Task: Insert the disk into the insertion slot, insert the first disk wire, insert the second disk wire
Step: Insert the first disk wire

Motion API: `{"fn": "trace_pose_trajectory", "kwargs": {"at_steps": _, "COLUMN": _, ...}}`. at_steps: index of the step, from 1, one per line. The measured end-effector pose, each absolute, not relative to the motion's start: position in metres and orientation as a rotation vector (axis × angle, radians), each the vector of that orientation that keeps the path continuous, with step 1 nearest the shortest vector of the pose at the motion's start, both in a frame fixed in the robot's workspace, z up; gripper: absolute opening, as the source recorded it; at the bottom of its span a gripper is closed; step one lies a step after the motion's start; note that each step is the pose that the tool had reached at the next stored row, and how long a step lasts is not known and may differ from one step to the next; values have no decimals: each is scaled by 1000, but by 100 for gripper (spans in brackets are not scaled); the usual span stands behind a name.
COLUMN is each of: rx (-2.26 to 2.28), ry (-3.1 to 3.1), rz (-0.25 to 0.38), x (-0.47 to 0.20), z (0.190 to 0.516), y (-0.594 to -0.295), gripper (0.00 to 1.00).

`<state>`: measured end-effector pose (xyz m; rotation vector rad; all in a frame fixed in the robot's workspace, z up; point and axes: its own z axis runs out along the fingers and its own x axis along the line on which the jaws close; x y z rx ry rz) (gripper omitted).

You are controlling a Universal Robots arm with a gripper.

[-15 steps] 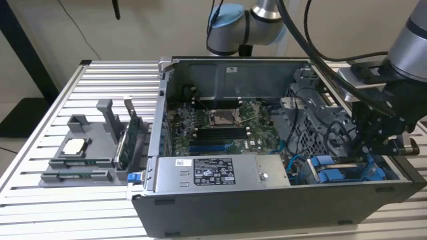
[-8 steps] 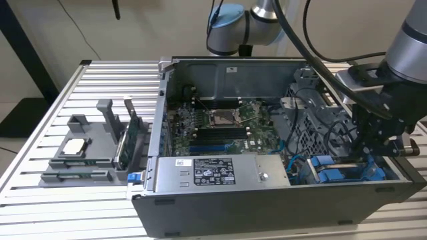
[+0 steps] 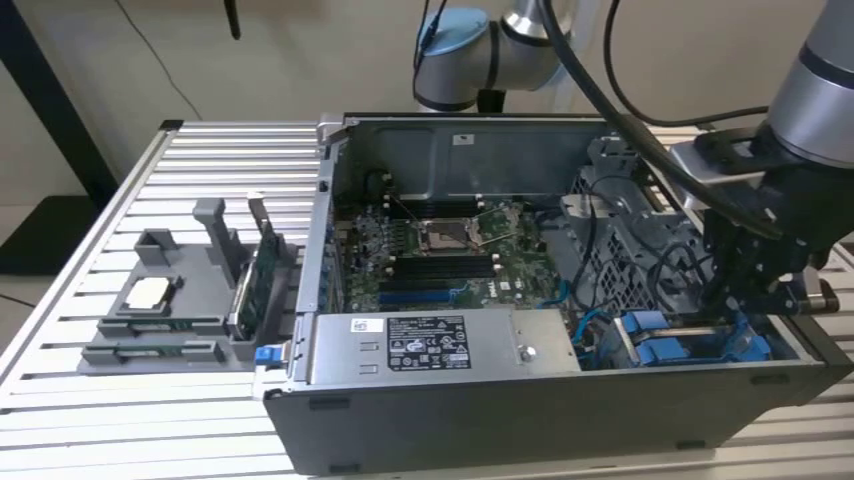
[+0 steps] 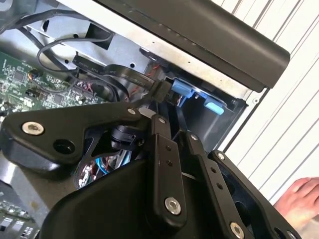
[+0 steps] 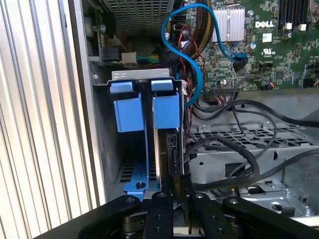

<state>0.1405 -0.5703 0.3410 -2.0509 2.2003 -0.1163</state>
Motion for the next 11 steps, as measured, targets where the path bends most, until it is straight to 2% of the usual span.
{"fn": "trace_pose_trajectory", "kwargs": {"at_steps": 11, "rx": -2052, "ry": 2201, "rz": -119, "x": 138, "z": 340, "y": -570, "gripper": 19}}
